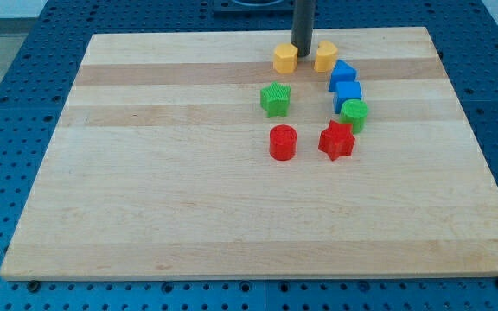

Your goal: Slide the blue triangle a bit left

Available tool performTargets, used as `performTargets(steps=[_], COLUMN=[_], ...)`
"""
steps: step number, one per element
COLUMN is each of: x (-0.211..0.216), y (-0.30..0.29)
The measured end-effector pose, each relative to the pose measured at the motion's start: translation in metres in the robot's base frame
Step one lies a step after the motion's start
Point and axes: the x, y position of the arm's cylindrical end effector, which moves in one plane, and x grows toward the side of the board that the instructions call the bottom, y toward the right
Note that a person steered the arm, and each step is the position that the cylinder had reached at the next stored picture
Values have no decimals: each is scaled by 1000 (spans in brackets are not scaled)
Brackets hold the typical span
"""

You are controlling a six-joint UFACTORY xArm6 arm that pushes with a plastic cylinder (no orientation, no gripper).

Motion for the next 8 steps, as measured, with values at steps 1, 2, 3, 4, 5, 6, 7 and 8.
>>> performTargets(steps=[1, 2, 3, 4, 5, 6, 7, 8], x=[-19, -29, -55, -58, -57, -58, -58, -58], y=[40, 55, 81, 89, 103, 119, 129, 130])
